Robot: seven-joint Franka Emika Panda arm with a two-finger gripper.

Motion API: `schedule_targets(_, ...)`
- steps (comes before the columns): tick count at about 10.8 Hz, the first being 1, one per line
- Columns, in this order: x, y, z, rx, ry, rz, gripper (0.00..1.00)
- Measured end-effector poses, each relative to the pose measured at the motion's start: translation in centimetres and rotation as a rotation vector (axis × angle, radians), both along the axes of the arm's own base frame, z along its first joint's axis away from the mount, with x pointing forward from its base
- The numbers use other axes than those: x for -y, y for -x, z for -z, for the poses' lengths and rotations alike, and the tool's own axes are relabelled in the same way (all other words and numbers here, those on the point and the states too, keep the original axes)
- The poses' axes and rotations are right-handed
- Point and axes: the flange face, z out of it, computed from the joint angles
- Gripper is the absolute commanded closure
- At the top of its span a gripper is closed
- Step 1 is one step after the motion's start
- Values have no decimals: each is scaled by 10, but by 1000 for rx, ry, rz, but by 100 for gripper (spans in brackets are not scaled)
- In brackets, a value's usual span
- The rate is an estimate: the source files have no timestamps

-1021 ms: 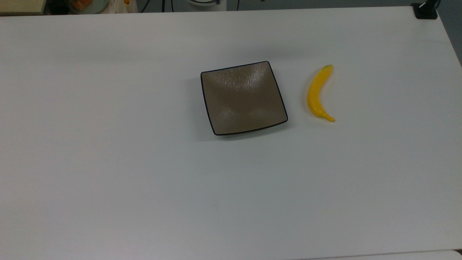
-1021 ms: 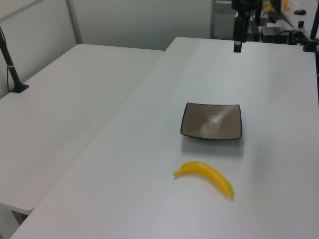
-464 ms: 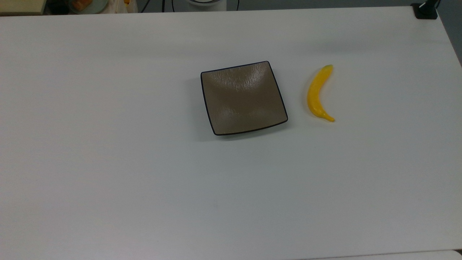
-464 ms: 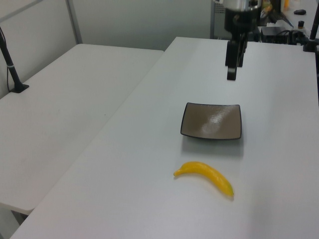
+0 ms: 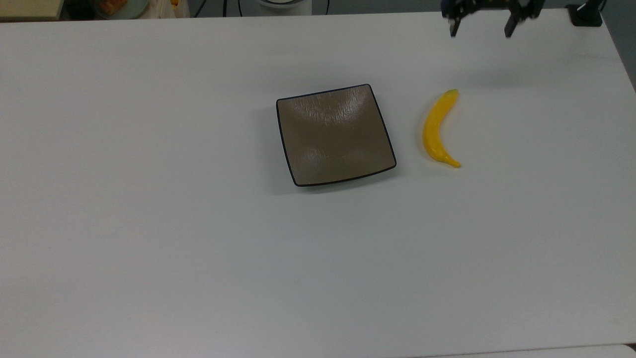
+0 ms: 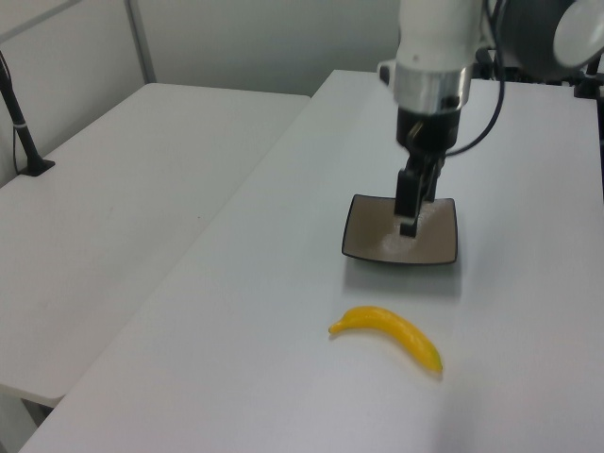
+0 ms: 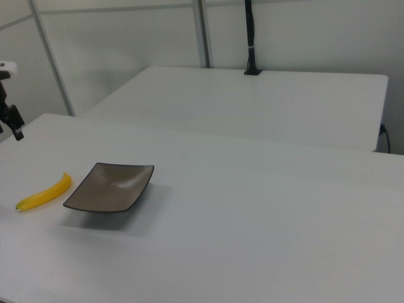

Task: Bananas placed on a ceramic plate
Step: 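Move the open gripper over the yellow banana and lower it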

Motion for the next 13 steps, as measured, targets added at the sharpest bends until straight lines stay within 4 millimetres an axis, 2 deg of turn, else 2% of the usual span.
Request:
schedule_targets(2,-12,-18,41,-19,-11,3,0)
schedule_targets(5,-16,-33,87,-58,1,7,0)
schedule_targets(10,-11,-50,150,-84,71,29,0)
schedule_targets(13,-11,-51,183,-90,94,31,0)
